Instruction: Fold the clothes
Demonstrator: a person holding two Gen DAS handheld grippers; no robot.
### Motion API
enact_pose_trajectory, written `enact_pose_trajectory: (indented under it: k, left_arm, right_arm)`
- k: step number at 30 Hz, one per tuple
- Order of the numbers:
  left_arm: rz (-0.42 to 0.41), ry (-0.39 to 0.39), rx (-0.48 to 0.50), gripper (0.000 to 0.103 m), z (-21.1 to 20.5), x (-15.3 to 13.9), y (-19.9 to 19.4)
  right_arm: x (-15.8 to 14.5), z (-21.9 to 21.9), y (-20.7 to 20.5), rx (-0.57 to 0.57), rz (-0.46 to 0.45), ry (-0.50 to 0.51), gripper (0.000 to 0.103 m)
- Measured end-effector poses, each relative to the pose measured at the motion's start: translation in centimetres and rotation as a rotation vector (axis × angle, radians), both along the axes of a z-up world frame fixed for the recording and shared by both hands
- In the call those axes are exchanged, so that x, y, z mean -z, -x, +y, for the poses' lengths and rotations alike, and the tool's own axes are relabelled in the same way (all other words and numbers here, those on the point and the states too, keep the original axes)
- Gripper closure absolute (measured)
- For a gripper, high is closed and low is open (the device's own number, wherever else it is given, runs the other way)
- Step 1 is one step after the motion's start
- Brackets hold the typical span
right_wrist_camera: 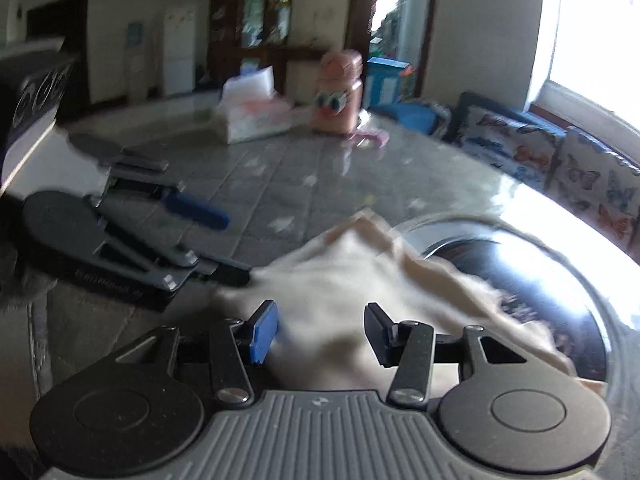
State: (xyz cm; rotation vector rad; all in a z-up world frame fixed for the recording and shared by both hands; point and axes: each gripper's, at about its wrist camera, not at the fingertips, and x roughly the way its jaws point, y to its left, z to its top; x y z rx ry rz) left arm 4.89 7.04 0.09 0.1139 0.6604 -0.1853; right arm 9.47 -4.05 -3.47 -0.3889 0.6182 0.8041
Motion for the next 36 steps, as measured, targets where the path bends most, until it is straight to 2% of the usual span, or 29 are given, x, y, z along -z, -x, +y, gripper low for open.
enact_pose_trajectory:
  k: [4,8,15,18,19,22,25,31,36]
  left_arm:
    - [-0.021,0.028,-0.037,0.048,0.9,-0.8,-0.3]
    - [-0.022,0.086,-0.08,0.047,1.5,-1.7,-1.4]
    - [0.055,0.22,-0.108,0.047,0.9,-1.8,-4.1]
    - [0.083,0.28,-0.132,0.041,0.9,-1.9,-5.0]
    - [0.094,0.306,-0.143,0.036,1.0,-1.9,-5.2]
    - [0.129,0.387,-0.172,0.033,1.4,-1.9,-6.1]
    - [0.177,0.464,-0.207,0.028,1.8,-1.6,-6.9]
    - [0.27,0.608,-0.253,0.028,2.1,-0.7,-8.0]
    - [0.317,0.682,-0.284,0.031,1.9,-0.2,-8.5]
  right_arm:
    - [-0.8,0.2,0.5,-0.01,-0.021,0.0,0.054]
    - [-1.5,0.7,1.6,-0.066,-0.033,0.014,0.054]
    - [-0.1,2.9,3.3,-0.16,-0.101,0.116,0.055]
    - [0.3,3.5,3.6,-0.164,-0.139,0.146,0.061]
    - [0.3,3.5,3.6,-0.157,-0.139,0.144,0.072]
    - [-0.2,2.9,2.7,-0.118,-0.104,0.094,0.089]
    - [-1.2,2.0,1.7,-0.078,-0.053,0.016,0.096]
    - [-2.9,0.2,1.3,-0.04,-0.031,-0.092,0.098]
    - [-3.4,-1.1,1.4,-0.025,-0.019,-0.138,0.098]
